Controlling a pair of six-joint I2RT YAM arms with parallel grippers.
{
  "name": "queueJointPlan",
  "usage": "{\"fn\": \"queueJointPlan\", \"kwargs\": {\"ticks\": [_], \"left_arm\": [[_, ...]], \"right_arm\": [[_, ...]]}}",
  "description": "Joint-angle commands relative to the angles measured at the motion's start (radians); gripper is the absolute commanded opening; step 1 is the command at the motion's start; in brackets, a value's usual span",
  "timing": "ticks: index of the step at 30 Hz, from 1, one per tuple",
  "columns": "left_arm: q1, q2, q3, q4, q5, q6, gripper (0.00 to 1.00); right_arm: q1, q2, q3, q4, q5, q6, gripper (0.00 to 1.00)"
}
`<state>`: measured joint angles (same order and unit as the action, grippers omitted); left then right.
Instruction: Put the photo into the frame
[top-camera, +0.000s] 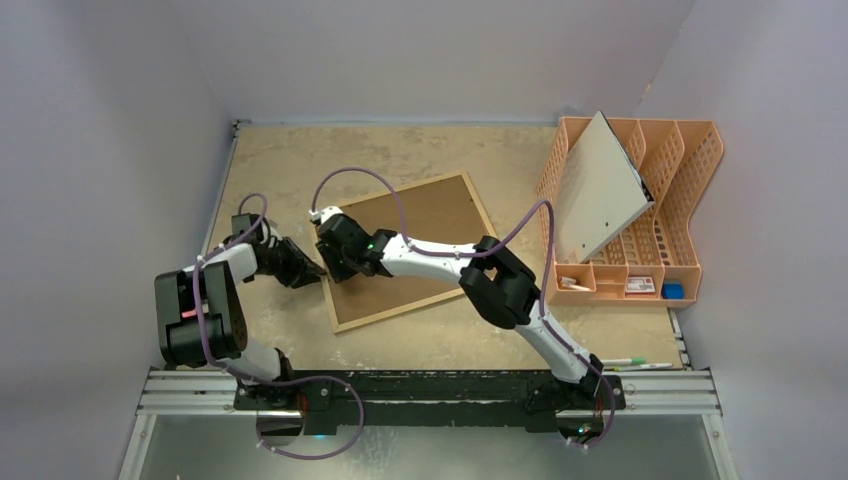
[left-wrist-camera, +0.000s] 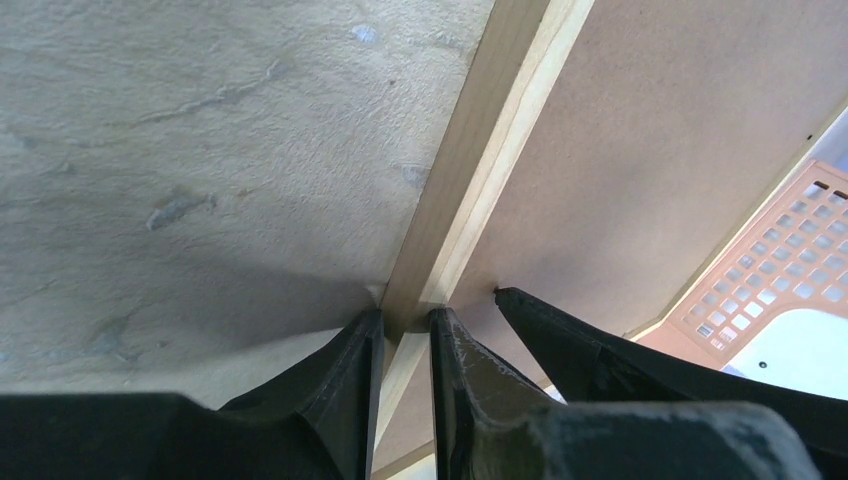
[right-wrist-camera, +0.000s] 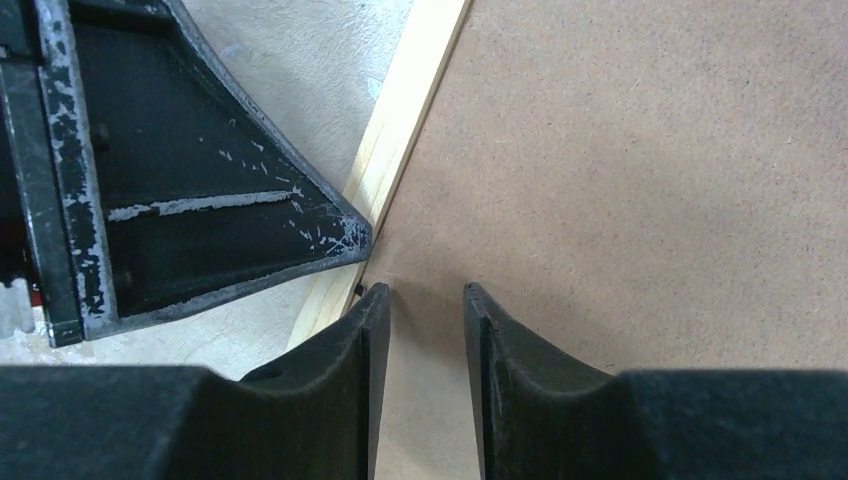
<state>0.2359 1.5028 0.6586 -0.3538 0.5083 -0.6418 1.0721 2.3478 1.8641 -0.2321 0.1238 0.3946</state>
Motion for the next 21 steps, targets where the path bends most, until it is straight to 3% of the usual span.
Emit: {"fn": "queueJointPlan", "kwargs": {"ticks": [1,9,21], "left_arm": [[0.003,0.038,0.022,-0.008,-0.002,0.055,0.25],[0.003,0.030,0.037,-0.066,-0.111,0.061,0.15],[0.003,0.030,0.043,-0.076,-0.130,0.063,0.13]], "right_arm": [[-0.011,0.073,-0.034,-0.246,0.036,-0.022,0.39],[-0.001,0.145,0.001,-0.283,0.006,-0.007,0.45],[0.023,0.225,0.016,-0.337,0.059,-0.009,0.48]]}}
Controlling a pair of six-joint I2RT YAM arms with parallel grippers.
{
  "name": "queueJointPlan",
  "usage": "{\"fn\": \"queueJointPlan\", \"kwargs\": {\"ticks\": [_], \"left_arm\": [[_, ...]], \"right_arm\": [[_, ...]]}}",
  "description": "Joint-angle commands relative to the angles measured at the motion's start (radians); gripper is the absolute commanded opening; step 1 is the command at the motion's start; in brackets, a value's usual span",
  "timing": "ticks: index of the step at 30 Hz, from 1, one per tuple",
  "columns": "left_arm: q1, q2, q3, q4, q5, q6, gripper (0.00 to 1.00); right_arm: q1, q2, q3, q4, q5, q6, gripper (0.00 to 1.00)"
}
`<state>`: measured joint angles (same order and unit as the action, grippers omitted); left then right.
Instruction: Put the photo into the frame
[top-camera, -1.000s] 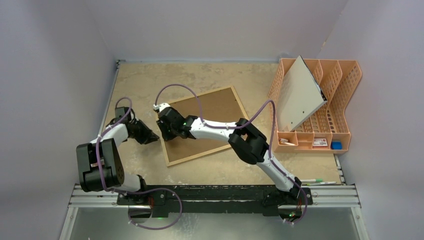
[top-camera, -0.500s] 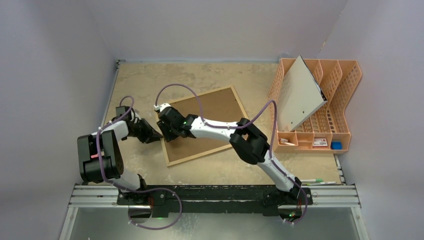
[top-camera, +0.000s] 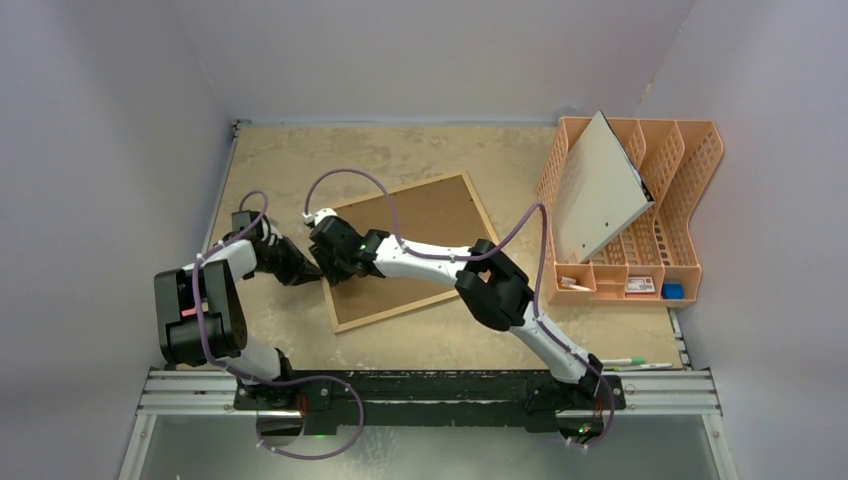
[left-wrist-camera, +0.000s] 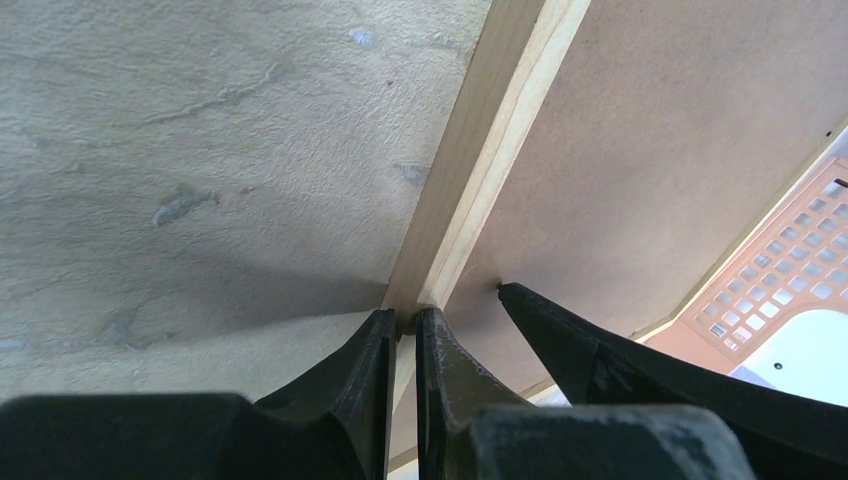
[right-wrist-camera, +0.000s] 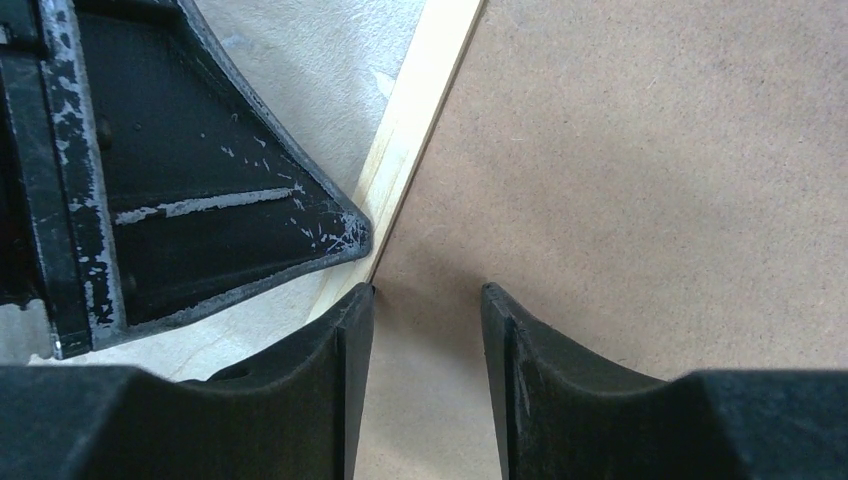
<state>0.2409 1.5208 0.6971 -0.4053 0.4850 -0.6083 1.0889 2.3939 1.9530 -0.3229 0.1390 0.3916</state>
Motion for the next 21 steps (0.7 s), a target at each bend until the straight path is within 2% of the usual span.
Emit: {"fn": "queueJointPlan", "kwargs": {"ticks": [1,9,16,21], "left_arm": [[-0.002,0.010,0.006,-0.026,-0.109,0.029,0.13],[-0.002,-0.002,0.010,-0.038,-0.140,0.028,0.11],[-0.002,-0.004,0.008,-0.043,-0.140,0.030,0.11],[-0.002,-0.005,0.008,-0.046,-0.144,0.029,0.11]], "right_arm": [[0.011,0.184,-0.071,-0.253,0.058,-0.006,0.48],[0.042,0.221,-0.087,-0.289,0.164,-0.011,0.47],[0.046,0.285,-0.038,-0.356,0.190,0.011,0.45],[0.046,0.343,-0.009,-0.417,0.193,0.022,0.39]]}}
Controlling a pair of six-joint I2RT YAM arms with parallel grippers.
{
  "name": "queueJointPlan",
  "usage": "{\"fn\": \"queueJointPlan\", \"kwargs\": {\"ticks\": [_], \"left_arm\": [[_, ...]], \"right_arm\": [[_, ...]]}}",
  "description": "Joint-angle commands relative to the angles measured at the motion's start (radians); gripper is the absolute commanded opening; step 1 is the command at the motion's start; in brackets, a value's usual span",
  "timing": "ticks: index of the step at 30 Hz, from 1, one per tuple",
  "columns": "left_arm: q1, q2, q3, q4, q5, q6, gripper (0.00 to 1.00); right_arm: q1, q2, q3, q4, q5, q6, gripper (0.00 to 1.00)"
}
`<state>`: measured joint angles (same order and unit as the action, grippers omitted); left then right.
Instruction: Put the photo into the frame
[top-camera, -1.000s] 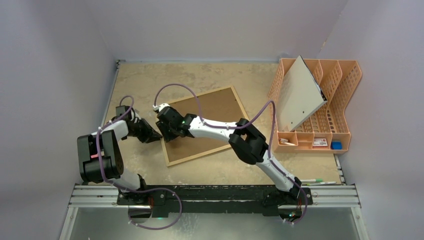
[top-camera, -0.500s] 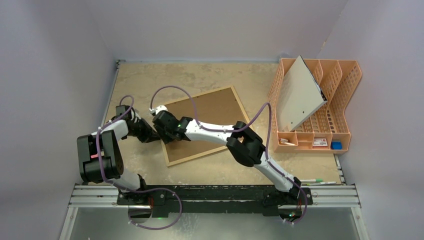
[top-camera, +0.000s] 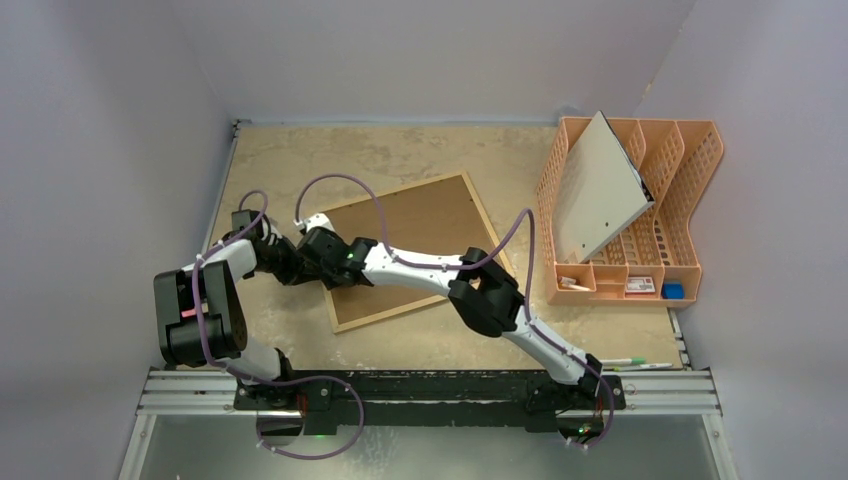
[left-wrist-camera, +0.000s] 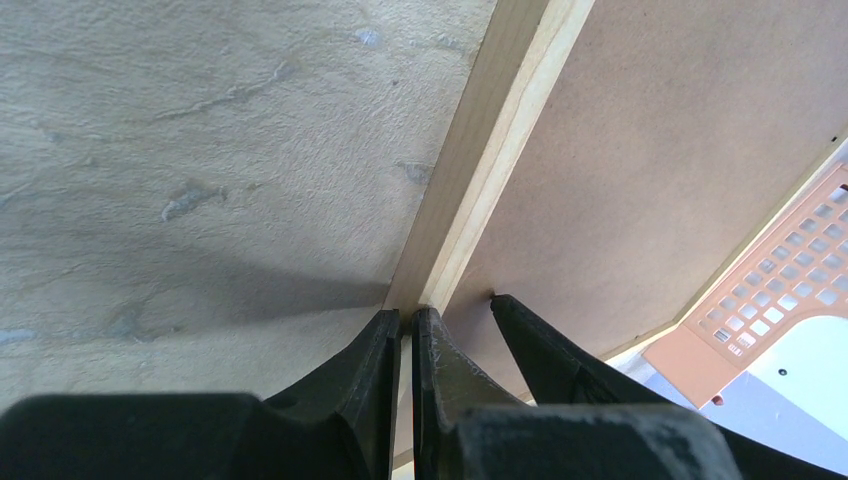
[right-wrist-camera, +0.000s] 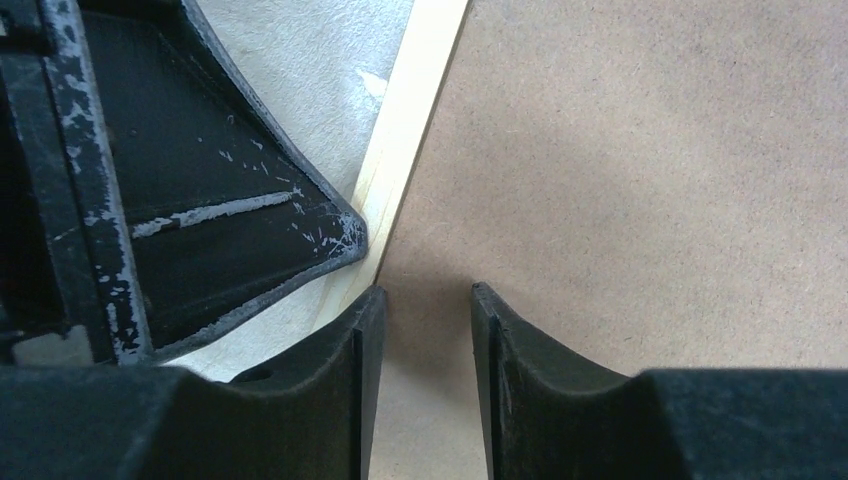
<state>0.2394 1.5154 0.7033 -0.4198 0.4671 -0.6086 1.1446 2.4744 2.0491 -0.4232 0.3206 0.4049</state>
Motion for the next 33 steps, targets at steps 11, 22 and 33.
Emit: {"fn": "queueJointPlan", "kwargs": {"ticks": [11,22,33], "left_arm": [[0.000,0.003,0.021,-0.049,-0.140,0.038,0.11],[0.001,-0.012,0.077,-0.040,-0.070,0.028,0.15],[0.001,0.017,0.081,0.061,0.068,-0.001,0.43]], "right_arm": [[-0.028,0.247,-0.082,-0.365,0.129,0.029,0.15],[-0.136,-0.052,-0.061,-0.259,0.154,0.084,0.30],[-0.251,-0.352,-0.412,-0.084,0.113,-0.076,0.41]]}}
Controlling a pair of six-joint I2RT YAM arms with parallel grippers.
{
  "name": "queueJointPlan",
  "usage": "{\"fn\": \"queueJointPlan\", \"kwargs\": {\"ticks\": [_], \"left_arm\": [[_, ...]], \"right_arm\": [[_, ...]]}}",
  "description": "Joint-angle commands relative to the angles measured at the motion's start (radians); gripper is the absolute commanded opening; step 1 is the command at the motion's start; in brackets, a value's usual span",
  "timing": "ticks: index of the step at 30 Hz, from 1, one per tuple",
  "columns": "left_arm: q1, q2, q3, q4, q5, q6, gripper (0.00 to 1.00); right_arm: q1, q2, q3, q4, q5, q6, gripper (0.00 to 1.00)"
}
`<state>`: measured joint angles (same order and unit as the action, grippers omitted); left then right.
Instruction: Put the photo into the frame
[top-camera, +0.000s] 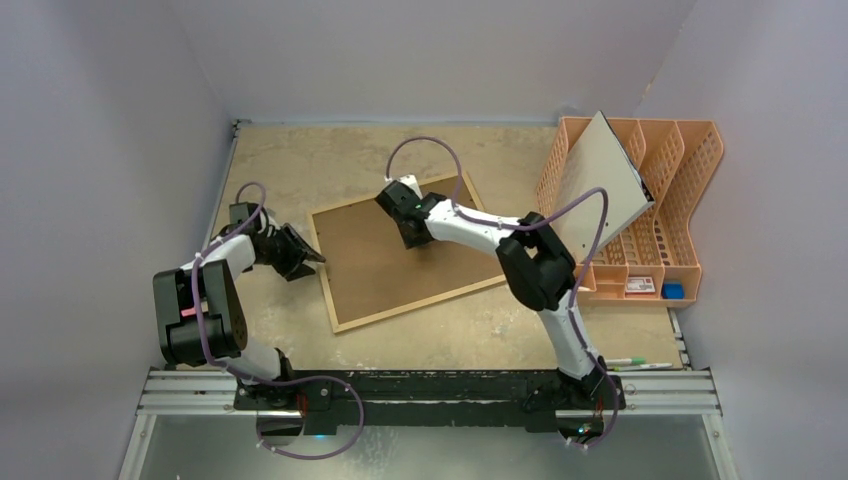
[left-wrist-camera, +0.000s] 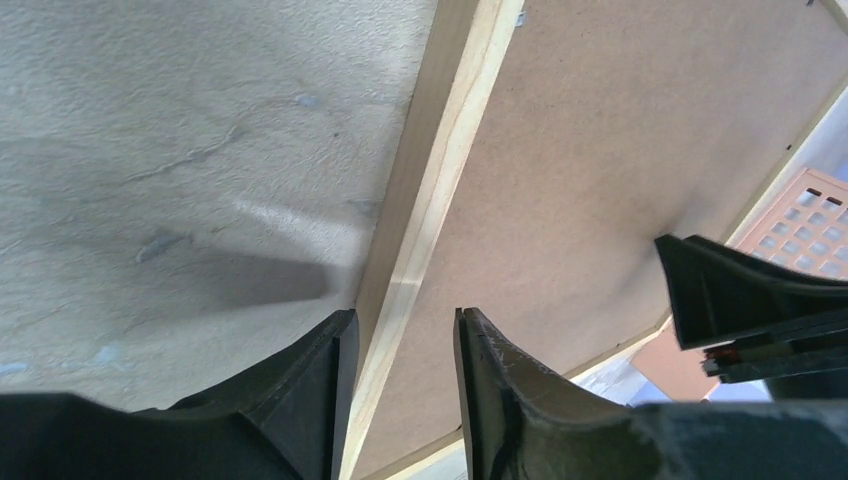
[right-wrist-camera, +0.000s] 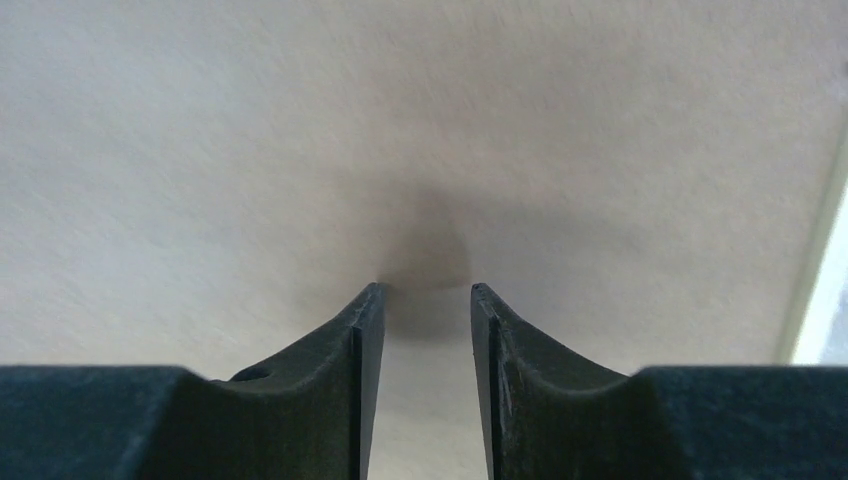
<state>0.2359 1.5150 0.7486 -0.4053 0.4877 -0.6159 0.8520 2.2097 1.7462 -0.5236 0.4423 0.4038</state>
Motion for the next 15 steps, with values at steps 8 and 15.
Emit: {"fn": "queueJointPlan", "kwargs": {"ticks": [8,15], "left_arm": [[0.005,0.122,0.215,-0.049,-0.102,0.074,0.50],[0.005,0.230,0.296,-0.009,-0.022,0.040,0.50]], "right_arm": [[-0.061,-0.128,-0.134,-0.058,0.141,0.038,0.64],[-0.163,-0.158,-0.151,-0.091,0.221,0.096,0.74]]}}
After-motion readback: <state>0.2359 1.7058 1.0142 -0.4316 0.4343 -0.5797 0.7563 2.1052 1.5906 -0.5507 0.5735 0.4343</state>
